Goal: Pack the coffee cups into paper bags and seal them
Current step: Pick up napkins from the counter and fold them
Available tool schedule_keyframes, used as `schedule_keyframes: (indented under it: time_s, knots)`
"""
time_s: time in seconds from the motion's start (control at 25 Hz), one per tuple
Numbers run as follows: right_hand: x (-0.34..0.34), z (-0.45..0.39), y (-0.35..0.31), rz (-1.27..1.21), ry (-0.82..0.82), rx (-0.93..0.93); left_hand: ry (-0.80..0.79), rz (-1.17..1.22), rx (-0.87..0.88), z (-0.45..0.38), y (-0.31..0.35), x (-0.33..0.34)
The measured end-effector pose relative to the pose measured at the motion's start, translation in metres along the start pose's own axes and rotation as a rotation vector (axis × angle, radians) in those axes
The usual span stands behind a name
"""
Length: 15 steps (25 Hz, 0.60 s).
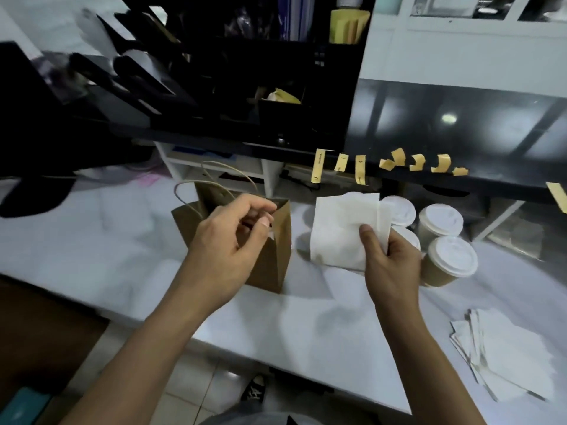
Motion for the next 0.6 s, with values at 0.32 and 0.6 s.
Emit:
schedule_keyframes:
  time_s: [0.32,0.6]
  knots:
    - [0.048,-0.015,0.012,-0.128,0.023,0.192,0.301,-0.176,0.044,-0.017,-0.04,-0.098]
    - [0.062,-0.018,0.011,-0.165,0.177,0.249,0.287,0.037,-0.056,-0.054,-0.113,-0.126]
Point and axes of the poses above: each hand's wrist, its own z-axis away from the middle knuckle, its own x-axis out of the palm, y = z × x, the point moved 8 cm from there along -z, towards the middle knuckle, and after that the axes turned 6 degrees about -y, right-handed, at the moved point
